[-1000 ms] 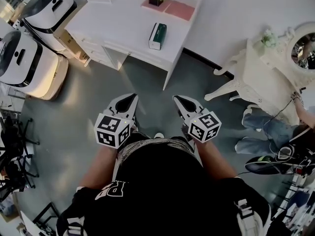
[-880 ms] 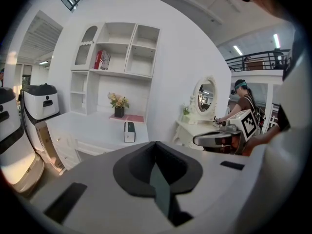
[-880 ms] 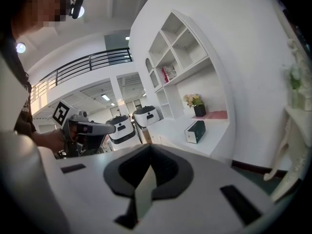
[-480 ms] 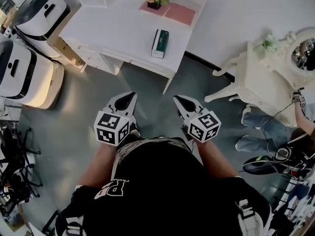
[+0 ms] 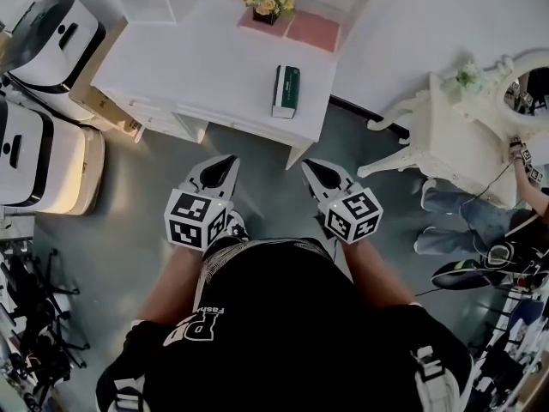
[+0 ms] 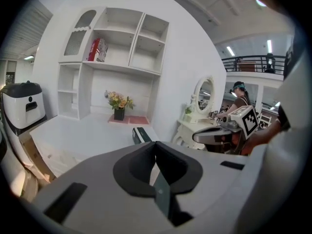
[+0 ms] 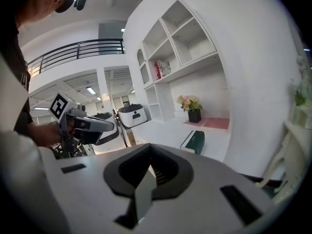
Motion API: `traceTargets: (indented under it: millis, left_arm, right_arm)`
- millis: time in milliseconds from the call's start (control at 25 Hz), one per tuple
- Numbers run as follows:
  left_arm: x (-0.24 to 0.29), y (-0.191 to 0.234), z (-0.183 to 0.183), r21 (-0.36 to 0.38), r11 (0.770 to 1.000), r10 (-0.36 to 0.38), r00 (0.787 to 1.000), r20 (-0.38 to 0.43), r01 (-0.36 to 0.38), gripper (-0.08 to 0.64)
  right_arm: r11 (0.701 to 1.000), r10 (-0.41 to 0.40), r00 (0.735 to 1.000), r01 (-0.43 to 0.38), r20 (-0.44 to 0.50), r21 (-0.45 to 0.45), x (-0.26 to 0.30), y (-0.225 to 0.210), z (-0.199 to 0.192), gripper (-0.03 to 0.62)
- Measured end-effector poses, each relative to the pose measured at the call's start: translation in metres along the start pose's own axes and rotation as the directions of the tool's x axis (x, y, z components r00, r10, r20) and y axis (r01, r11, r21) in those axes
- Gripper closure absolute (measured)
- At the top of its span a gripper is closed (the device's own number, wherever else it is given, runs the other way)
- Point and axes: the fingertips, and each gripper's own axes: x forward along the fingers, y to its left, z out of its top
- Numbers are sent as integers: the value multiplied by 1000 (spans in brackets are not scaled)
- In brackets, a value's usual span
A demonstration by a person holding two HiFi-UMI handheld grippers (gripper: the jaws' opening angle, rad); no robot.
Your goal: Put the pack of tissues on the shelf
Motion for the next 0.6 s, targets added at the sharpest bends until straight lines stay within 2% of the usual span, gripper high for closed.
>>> traceTargets:
  millis: [360,600]
  left_arm:
    - [20,63,15,30,996,-84,996,-33,85,546]
    - [32,87,17,58,987,-145,988,-60,148,546]
  right_arm:
    - [994,-111,994,111,-11,23,54,1,13,583]
    - [980,-195,980,196,-36,27,77,-3,13,583]
